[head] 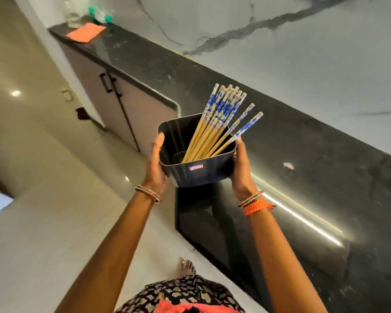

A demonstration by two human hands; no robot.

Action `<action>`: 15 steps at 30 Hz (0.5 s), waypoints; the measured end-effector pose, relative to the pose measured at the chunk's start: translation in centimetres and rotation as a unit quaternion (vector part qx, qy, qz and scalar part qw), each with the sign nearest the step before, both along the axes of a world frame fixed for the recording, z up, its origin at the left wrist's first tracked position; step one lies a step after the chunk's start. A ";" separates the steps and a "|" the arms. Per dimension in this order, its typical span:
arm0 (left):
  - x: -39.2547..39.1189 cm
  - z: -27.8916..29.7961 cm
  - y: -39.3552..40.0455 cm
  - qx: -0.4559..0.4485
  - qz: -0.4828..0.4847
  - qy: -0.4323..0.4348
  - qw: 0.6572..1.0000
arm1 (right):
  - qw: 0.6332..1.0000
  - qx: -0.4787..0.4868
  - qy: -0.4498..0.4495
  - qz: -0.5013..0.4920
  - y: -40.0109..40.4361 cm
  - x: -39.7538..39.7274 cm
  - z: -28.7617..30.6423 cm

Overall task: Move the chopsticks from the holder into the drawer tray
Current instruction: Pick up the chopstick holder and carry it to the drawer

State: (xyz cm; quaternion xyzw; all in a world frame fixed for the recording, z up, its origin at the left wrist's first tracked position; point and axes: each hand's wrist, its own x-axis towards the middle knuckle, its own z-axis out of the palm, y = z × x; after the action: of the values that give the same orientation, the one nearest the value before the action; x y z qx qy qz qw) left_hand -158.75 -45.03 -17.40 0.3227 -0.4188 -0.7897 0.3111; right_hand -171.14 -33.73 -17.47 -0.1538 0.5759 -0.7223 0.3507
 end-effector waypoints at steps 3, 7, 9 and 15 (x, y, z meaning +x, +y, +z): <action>6.6 1.5 -2.1 -0.063 0.065 0.041 0.995 | 0.989 -0.030 -0.037 0.138 -4.1 4.2 1.3; 18.1 2.0 -3.3 -0.107 0.220 0.015 0.970 | 0.916 0.050 -0.035 0.397 -9.6 11.4 0.8; 24.7 1.7 -2.3 -0.102 0.295 -0.011 0.950 | 0.847 0.106 -0.019 0.520 -11.4 16.4 -0.4; 41.1 -0.7 5.7 -0.044 0.417 -0.099 0.902 | 0.737 0.134 -0.031 0.661 -13.2 32.6 -3.1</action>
State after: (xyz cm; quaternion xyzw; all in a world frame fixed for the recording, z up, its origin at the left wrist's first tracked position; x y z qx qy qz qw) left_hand -117.62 -39.28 -18.09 0.5300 -0.3090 -0.5326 0.5831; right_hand -138.59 -46.89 -20.61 -0.4246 0.4088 -0.2281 0.7750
